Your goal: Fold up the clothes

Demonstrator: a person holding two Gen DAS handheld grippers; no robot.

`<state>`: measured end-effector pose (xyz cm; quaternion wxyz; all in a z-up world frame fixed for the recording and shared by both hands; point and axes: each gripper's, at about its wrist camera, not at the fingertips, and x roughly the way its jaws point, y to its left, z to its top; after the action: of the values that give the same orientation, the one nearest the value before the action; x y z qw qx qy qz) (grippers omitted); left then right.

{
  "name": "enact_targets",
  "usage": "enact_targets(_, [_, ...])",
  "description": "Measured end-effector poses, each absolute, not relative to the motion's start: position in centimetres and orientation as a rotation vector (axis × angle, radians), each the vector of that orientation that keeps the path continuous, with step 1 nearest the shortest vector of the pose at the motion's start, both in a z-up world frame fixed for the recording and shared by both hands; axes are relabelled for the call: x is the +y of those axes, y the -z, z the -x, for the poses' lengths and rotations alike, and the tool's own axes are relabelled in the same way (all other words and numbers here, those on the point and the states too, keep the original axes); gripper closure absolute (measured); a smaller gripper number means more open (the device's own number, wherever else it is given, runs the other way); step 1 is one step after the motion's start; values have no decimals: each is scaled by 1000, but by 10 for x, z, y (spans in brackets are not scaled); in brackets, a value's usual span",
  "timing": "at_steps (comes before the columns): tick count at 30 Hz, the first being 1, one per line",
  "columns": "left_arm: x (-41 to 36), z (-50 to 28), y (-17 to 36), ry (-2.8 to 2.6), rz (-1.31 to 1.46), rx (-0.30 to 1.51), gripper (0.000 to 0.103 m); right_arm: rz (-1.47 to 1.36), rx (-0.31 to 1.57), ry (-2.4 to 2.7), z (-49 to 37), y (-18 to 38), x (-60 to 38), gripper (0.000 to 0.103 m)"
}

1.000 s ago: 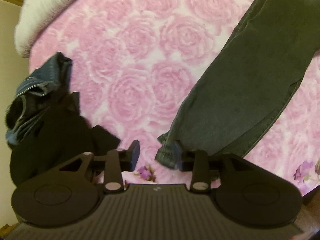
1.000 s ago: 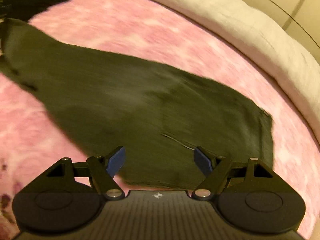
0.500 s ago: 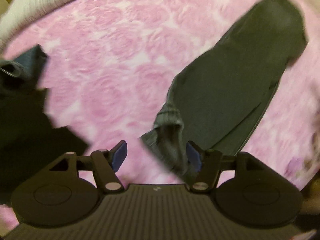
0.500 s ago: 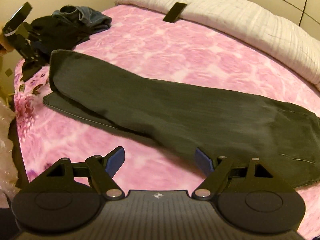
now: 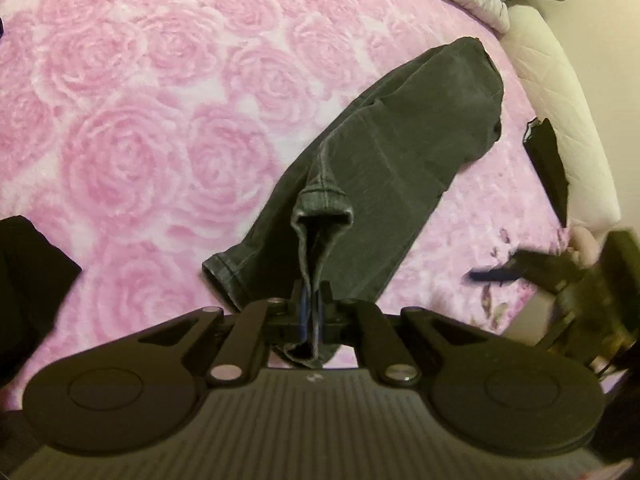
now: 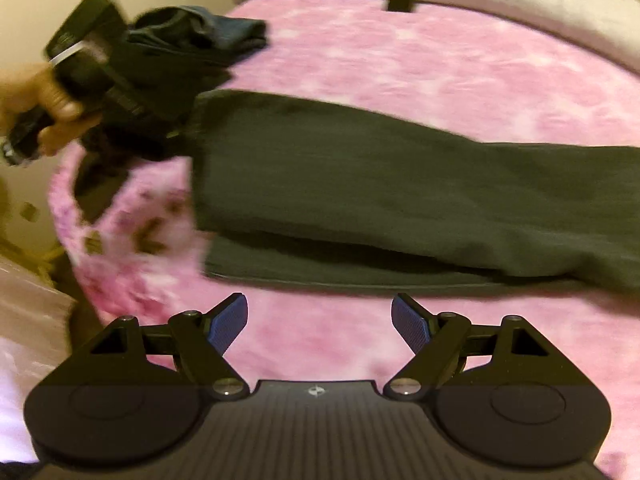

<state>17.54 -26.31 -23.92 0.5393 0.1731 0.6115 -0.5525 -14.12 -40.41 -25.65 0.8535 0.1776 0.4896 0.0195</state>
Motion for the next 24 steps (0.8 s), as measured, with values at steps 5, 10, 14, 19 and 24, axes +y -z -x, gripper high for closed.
enact_targets(5, [-261, -180, 238, 1332, -401, 1513, 101, -665, 930, -120, 121, 286, -383, 22])
enact_targets(10, [-263, -184, 249, 1431, -461, 1508, 103, -1002, 781, 1, 120, 323, -381, 22])
enact_targets(14, [-267, -192, 260, 1549, -477, 1504, 103, -1106, 640, 139, 116, 351, -370, 22])
enact_targets(19, [-272, -205, 267, 1592, -596, 1365, 95, -1150, 523, 333, 104, 382, -349, 22])
enact_targets(24, [-290, -217, 285, 1601, -690, 1283, 66, -1203, 417, 369, 89, 387, -340, 23])
